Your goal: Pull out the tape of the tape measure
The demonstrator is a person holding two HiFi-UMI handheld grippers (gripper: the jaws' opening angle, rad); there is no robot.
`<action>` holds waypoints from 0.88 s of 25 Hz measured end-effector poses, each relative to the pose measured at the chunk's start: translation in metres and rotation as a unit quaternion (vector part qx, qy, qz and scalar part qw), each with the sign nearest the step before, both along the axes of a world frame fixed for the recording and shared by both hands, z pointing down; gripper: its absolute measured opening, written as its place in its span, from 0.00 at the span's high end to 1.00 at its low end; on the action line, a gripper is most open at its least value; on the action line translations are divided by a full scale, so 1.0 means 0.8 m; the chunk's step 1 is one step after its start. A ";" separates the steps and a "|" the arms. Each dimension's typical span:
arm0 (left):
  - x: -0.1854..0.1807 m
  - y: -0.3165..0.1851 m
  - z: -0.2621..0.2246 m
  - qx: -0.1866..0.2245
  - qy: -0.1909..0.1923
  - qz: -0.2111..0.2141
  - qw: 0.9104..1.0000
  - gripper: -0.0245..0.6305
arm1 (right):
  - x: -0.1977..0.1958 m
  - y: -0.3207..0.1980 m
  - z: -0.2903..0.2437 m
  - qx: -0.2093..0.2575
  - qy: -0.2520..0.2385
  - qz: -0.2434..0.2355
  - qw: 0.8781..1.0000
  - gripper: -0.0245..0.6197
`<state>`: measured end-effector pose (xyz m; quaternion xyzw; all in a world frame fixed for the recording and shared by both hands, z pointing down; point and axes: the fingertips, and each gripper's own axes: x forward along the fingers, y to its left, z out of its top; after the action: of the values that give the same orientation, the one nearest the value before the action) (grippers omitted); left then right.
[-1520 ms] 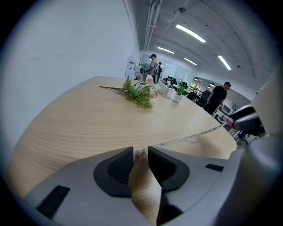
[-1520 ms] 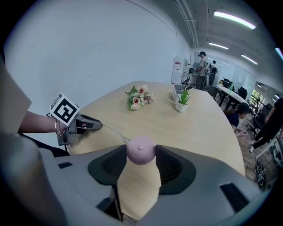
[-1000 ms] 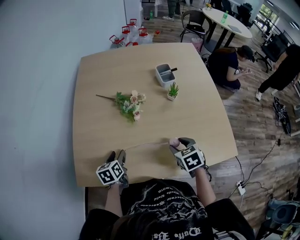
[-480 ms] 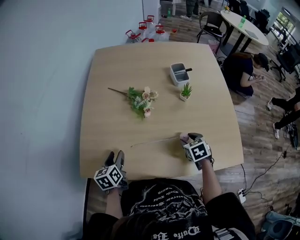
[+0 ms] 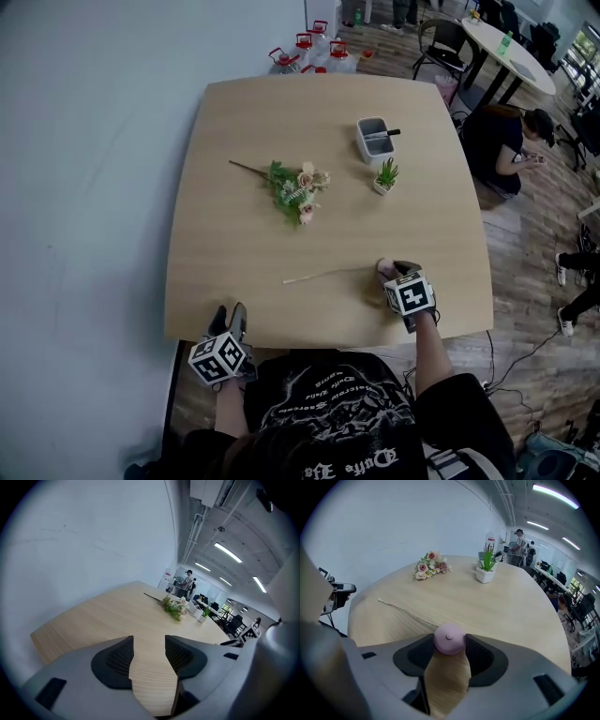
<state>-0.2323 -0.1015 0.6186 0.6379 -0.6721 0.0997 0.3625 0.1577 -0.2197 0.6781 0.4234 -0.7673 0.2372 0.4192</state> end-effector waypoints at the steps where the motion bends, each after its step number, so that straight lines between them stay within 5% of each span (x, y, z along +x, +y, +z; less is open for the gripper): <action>1: -0.001 0.003 0.001 -0.001 0.000 -0.002 1.000 0.64 | 0.002 0.000 0.000 0.001 -0.002 0.005 1.000 0.61; 12: 0.028 0.004 -0.008 0.011 0.002 0.026 1.000 0.63 | 0.004 0.012 -0.028 0.043 -0.054 0.041 0.997 0.52; 22: 0.107 -0.031 -0.054 0.084 0.017 0.140 0.986 0.63 | 0.002 0.012 -0.139 0.173 -0.098 0.067 0.978 0.52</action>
<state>-0.1465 -0.1260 0.5752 0.7556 -0.5757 0.0822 0.3014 0.1590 -0.2102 0.5669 0.5149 -0.8039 0.1687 0.2452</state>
